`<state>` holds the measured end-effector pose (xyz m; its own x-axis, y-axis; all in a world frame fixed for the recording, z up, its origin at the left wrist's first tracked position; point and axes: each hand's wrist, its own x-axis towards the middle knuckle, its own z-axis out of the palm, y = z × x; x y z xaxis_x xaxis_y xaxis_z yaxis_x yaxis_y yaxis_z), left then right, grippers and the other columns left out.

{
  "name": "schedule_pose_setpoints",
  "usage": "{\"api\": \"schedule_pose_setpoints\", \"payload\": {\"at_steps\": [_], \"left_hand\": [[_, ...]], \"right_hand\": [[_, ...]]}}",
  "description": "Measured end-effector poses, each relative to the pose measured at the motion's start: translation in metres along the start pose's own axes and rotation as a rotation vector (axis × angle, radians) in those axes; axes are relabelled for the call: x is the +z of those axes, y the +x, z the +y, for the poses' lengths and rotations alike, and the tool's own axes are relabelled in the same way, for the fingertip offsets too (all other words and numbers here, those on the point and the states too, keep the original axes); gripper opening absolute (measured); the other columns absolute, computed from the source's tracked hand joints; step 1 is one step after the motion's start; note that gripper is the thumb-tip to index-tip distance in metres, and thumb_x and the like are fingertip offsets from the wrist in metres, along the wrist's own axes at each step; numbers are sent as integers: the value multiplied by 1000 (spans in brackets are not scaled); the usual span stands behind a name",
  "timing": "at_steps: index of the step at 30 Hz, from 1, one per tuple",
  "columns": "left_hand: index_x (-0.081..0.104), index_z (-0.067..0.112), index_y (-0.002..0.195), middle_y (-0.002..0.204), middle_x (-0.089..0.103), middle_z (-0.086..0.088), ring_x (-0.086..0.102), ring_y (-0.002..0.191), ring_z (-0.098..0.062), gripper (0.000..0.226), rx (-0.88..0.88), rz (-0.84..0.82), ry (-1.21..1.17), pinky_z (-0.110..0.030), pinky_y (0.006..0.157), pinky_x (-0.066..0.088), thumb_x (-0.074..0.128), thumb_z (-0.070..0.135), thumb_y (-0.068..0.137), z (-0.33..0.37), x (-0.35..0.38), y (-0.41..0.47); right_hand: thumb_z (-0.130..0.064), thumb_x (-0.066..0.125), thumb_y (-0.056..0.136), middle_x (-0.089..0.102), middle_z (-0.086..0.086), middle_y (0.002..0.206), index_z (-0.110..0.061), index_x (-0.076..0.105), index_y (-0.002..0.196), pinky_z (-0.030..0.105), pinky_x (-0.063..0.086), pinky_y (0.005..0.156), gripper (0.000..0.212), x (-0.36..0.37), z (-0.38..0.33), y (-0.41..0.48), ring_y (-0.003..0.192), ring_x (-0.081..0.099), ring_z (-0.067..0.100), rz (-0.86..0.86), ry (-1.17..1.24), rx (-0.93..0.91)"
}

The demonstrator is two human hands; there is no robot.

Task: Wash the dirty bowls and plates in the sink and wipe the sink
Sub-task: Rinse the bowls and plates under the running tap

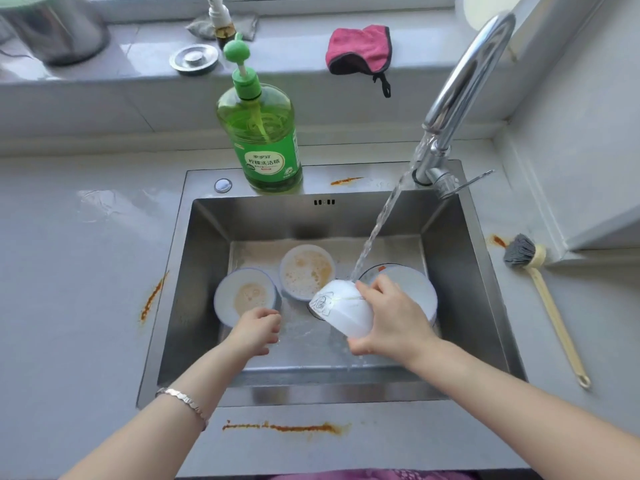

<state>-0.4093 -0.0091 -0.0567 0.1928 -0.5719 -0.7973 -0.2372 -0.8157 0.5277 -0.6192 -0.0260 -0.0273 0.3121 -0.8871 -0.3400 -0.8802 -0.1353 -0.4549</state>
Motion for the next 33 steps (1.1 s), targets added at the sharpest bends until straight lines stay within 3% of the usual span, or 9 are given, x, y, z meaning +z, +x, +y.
{"api": "schedule_pose_setpoints", "payload": {"at_steps": [5, 11, 14, 17, 23, 25, 28, 30, 33], "left_hand": [[51, 14, 114, 87, 55, -5, 52, 85, -21, 20, -18, 2, 100, -24, 61, 41, 42, 17, 96, -8, 0, 2], [51, 13, 111, 84, 55, -4, 52, 85, -22, 18, -37, -4, 139, -26, 62, 42, 42, 16, 96, -4, 9, 5], [52, 9, 118, 90, 56, -7, 52, 87, -22, 25, -41, 5, 124, -25, 62, 41, 41, 16, 96, -2, 12, 7], [52, 7, 121, 95, 56, -9, 52, 89, -22, 28, -42, 16, 120, -27, 67, 43, 42, 17, 97, -2, 15, 10], [51, 10, 120, 94, 58, -9, 55, 89, -22, 25, -27, 23, 104, -32, 76, 45, 43, 17, 97, -5, 18, 14], [51, 12, 115, 89, 57, -9, 53, 86, -22, 20, -26, 15, 89, -30, 72, 43, 43, 15, 97, -5, 21, 15], [51, 11, 110, 89, 58, -10, 53, 85, -23, 16, -26, 9, 90, -30, 70, 43, 44, 13, 96, -6, 24, 17], [51, 10, 108, 87, 56, -10, 51, 83, -24, 14, -35, -3, 89, -26, 62, 39, 44, 11, 96, -6, 26, 18], [50, 11, 108, 88, 56, -10, 51, 84, -24, 13, -54, -21, 93, -26, 63, 40, 44, 11, 96, -6, 27, 21]], "right_hand": [[-42, 72, 65, 41, -1, 108, -18, 40, 137, 28, 41, 78, 82, 1, 20, -7, 104, 47, 19, 23, -89, 119], [-27, 64, 83, 56, 10, 116, -7, 51, 124, 36, 46, 82, 48, -20, 96, -1, 100, 52, 26, 315, 640, 706], [-23, 54, 90, 51, 16, 126, -1, 45, 129, 47, 53, 83, 46, -10, 127, 14, 111, 52, 36, 276, 966, 898], [-20, 50, 92, 50, 20, 125, 4, 40, 130, 47, 54, 80, 46, 8, 137, 30, 111, 53, 41, 220, 1076, 959], [-14, 48, 92, 59, 19, 111, -1, 55, 112, 43, 55, 76, 25, 38, 135, 41, 102, 59, 39, 208, 967, 904], [-10, 49, 90, 62, 18, 102, -6, 59, 95, 43, 56, 74, 12, 46, 134, 39, 90, 62, 34, 211, 905, 859], [-11, 47, 89, 60, 15, 80, -3, 58, 82, 28, 48, 57, 16, 50, 134, 36, 63, 57, 22, 201, 680, 797], [-13, 46, 88, 61, 14, 75, 0, 58, 80, 29, 41, 59, 20, 53, 137, 34, 65, 59, 26, 205, 592, 777], [-11, 46, 86, 64, 15, 71, 0, 59, 79, 35, 49, 69, 19, 60, 143, 33, 75, 65, 35, 228, 580, 786]]}}
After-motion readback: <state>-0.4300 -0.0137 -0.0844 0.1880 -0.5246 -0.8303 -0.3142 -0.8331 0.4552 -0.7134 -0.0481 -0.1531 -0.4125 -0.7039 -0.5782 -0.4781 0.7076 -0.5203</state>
